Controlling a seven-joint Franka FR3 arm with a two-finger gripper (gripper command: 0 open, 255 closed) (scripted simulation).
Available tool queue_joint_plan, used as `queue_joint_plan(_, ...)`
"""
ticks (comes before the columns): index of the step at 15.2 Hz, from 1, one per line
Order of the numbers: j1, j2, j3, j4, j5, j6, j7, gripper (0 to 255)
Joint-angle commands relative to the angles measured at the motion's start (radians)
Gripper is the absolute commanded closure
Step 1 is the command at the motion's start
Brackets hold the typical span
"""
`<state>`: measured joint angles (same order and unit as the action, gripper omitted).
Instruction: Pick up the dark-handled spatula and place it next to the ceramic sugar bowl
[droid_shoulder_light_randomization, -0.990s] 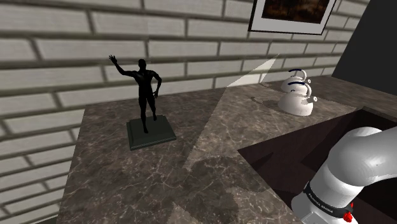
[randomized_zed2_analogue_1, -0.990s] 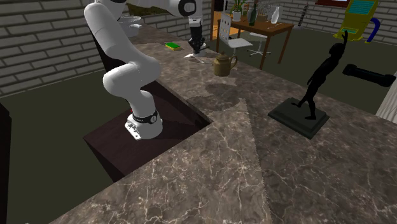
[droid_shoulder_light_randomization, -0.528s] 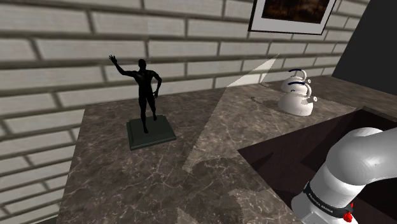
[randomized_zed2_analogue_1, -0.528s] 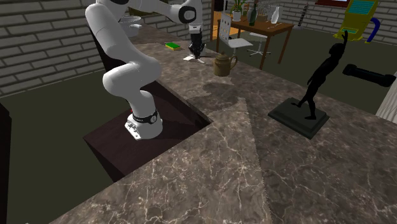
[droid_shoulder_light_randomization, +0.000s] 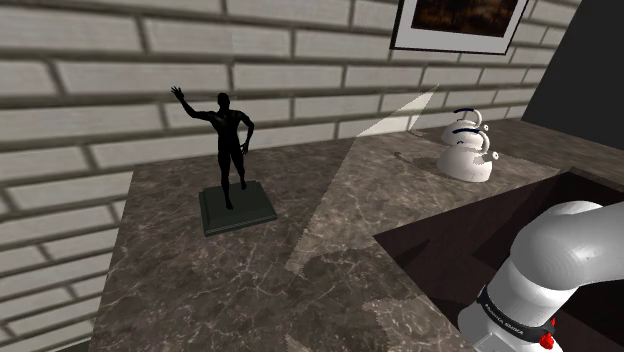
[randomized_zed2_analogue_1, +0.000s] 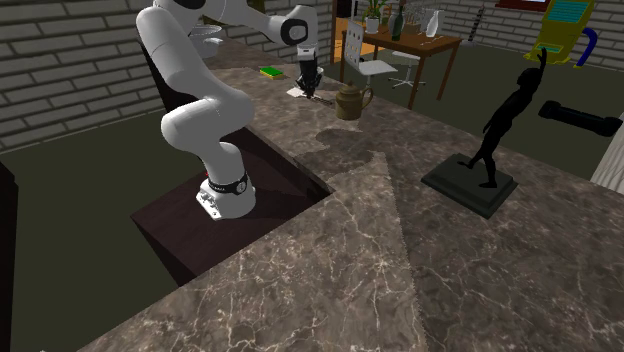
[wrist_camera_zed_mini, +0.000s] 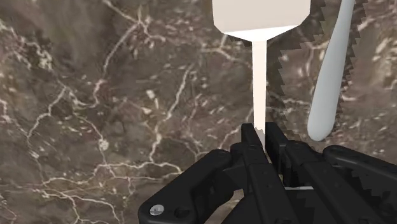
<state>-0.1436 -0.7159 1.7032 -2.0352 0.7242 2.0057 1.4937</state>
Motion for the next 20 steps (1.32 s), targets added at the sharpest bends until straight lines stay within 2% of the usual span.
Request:
queue_joint_plan(1, 0.0, 0.0, 0.0, -0.001, 0.001, 0.001, 0.0, 255)
queue_joint_plan(3, 0.0, 0.0, 0.0, -0.001, 0.001, 0.001, 0.0, 255)
queue_joint_plan(4, 0.0, 0.0, 0.0, -0.001, 0.001, 0.001, 0.0, 0)
queue_joint_plan(9, 0.0, 0.0, 0.0, -0.001, 0.001, 0.001, 0.0, 0)
queue_joint_plan(13, 0.05, 0.032, -0.092, 0.057, -0.062, -0.094, 0.034, 0)
queue_joint_plan(20, 0.05, 0.032, -0.092, 0.057, -0.061, -0.094, 0.033, 0)
